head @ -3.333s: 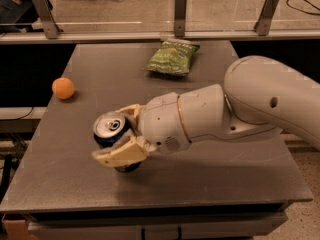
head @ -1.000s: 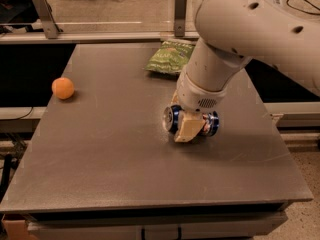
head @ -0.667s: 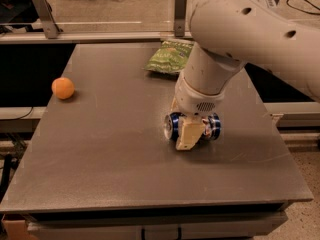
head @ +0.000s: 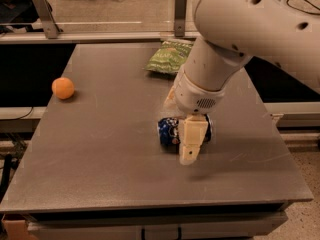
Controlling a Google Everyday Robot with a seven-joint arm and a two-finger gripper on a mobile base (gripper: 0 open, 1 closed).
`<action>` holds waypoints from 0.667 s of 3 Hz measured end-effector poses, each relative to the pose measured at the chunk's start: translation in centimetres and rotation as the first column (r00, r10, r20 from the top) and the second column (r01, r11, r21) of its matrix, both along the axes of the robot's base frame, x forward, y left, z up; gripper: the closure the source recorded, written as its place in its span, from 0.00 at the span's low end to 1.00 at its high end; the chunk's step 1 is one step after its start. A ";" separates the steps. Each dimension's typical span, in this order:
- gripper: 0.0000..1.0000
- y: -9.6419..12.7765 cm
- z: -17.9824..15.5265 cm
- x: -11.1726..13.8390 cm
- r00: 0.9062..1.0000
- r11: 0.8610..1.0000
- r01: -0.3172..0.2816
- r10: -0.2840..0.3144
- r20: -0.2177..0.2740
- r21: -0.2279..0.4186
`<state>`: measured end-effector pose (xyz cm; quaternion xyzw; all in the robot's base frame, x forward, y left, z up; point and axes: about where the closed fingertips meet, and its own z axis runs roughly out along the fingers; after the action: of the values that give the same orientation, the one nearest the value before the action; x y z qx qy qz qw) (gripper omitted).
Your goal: Knock pepsi can over
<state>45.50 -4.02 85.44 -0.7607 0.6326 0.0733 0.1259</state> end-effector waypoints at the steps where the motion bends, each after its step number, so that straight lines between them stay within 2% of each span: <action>1: 0.00 -0.2 1.5 -0.3 1.000 0.997 0.014 -0.013 -0.009 0.079; 2: 0.00 -1.9 2.4 -0.3 0.997 0.985 0.071 -0.067 -0.031 0.155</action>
Offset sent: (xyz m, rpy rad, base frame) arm -0.0013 -0.0474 0.0367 0.2592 0.0509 -0.1524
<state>45.18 -5.97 87.86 -0.7251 0.6524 0.1281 0.1794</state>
